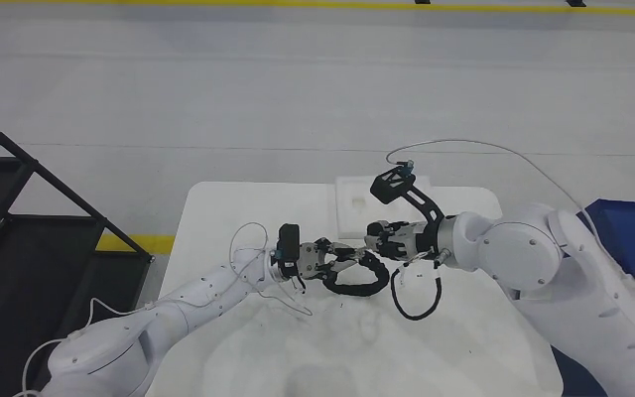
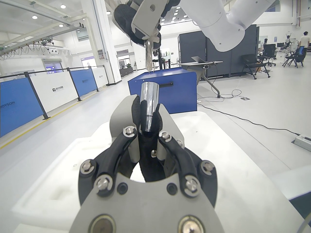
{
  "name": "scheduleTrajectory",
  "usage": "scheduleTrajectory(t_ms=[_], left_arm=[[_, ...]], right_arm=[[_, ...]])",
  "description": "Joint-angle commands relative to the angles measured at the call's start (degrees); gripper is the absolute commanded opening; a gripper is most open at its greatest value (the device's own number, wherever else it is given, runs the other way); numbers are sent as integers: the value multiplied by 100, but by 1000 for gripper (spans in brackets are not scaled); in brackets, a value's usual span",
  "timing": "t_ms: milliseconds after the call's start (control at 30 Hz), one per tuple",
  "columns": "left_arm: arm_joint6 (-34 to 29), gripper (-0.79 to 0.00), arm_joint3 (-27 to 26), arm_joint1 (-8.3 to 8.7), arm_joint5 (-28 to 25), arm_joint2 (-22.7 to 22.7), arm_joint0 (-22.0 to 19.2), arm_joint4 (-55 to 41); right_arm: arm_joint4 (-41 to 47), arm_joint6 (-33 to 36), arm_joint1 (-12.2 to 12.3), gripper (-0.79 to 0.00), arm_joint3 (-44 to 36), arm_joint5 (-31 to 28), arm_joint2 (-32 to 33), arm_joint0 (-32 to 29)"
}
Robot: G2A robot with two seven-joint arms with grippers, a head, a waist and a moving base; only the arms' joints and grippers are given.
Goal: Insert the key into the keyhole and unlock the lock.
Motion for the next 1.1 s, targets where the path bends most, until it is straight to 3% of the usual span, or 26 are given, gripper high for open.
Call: scheduleTrajectory(t_ms=[0, 1067], left_arm=[[14, -785, 4, 1, 14, 24, -11, -24], [96, -785, 9, 12, 96, 153, -66, -68]], right_arm=[[13, 22, 0, -785, 12, 33, 7, -10], [-58, 179, -45, -785, 256, -277, -81, 115]])
